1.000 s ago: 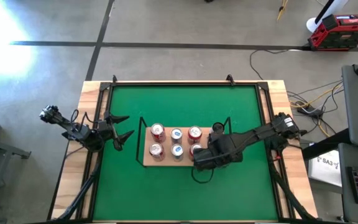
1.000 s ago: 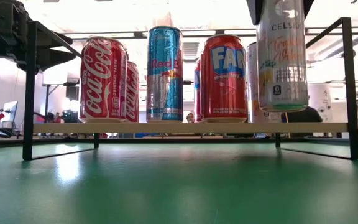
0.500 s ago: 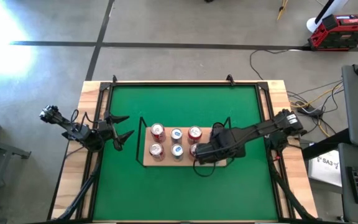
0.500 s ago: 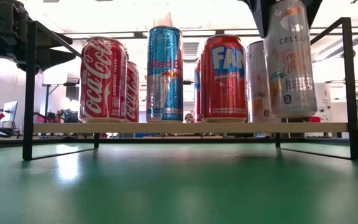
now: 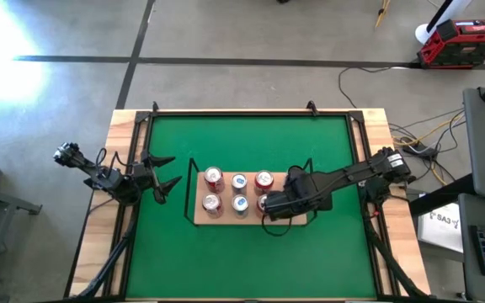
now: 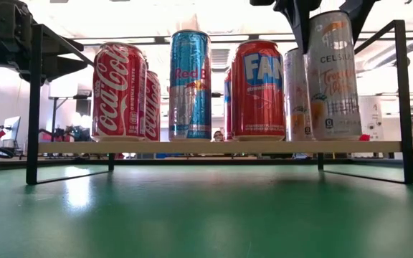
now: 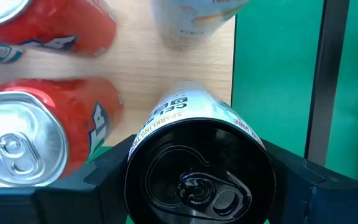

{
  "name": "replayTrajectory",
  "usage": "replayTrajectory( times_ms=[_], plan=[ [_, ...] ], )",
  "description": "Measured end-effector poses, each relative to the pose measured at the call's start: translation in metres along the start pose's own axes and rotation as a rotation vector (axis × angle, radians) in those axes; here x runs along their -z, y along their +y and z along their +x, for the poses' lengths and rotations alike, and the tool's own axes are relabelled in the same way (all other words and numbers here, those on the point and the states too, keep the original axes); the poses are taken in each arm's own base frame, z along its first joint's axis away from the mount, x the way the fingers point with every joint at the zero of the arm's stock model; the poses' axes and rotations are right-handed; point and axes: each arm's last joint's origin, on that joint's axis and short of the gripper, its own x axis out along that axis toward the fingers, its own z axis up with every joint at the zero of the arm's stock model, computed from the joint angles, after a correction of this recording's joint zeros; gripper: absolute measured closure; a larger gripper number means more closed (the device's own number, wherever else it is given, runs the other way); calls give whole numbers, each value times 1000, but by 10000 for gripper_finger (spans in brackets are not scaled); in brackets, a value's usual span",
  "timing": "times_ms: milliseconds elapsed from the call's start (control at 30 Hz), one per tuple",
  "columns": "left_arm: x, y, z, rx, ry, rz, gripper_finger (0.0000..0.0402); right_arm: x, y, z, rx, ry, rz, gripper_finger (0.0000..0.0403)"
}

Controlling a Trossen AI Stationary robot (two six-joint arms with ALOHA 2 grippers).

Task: Place canned beverage on shelf
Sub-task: Put the white soda can on the shelf

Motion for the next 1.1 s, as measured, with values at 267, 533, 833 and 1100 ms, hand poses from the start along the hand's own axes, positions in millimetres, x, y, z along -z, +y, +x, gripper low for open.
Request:
replayTrajectory(
  times_ms=[267, 533, 833, 1100],
  plan=[
    [0, 0, 0, 0, 0, 0, 61, -1, 0, 2, -1, -18, 10, 142],
    [0, 0, 0, 0, 0, 0, 61, -1, 2, 2, -19, -22, 13, 135],
    [0, 0, 0, 0, 0, 0, 61, 0, 4, 3, -39, -31, 16, 133],
    [0, 0, 0, 0, 0, 0, 61, 0, 4, 3, -40, -30, 16, 133]
  ],
)
